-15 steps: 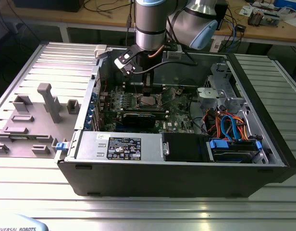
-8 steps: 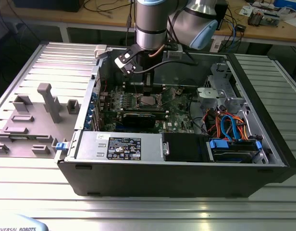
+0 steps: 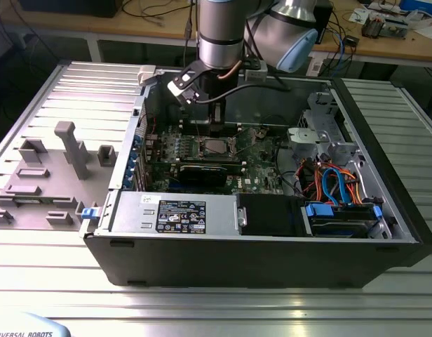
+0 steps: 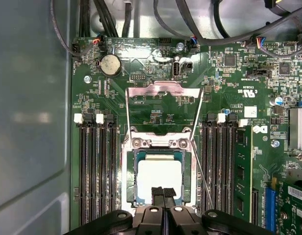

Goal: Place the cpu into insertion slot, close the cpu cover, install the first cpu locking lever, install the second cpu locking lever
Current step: 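Close the cpu cover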

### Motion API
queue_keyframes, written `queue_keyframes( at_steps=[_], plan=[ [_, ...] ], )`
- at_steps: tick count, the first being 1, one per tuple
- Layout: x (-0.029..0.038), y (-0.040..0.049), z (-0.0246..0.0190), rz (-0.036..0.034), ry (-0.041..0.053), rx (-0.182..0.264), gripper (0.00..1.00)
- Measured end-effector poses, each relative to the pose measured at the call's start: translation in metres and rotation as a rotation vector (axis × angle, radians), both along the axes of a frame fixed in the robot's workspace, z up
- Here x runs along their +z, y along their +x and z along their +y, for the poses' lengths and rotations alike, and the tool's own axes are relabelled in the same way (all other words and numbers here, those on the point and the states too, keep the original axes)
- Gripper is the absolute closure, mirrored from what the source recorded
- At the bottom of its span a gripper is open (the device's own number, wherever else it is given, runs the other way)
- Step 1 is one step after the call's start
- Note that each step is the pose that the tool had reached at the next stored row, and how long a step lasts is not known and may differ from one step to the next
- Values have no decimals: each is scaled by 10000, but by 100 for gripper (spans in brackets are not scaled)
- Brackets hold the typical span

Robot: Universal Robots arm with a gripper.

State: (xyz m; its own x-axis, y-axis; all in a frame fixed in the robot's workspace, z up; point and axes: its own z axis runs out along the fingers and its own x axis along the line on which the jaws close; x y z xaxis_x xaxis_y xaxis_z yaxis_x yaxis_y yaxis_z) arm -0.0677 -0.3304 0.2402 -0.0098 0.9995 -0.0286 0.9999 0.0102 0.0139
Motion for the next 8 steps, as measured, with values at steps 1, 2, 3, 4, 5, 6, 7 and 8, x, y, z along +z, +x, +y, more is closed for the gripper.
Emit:
queue_keyframes(
  at_steps=[1, 2, 3, 4, 5, 6, 7, 8],
  plan=[
    [12, 0, 0, 0, 1, 0, 89],
    [20, 0, 0, -1, 1, 0, 89],
    [32, 0, 0, -1, 1, 0, 89],
    [43, 0, 0, 0, 0, 0, 89],
    [54, 0, 0, 0, 0, 0, 89],
    [72, 0, 0, 0, -1, 0, 89],
    [84, 0, 0, 0, -1, 0, 89],
    [87, 0, 0, 0, 0, 0, 89]
  ],
)
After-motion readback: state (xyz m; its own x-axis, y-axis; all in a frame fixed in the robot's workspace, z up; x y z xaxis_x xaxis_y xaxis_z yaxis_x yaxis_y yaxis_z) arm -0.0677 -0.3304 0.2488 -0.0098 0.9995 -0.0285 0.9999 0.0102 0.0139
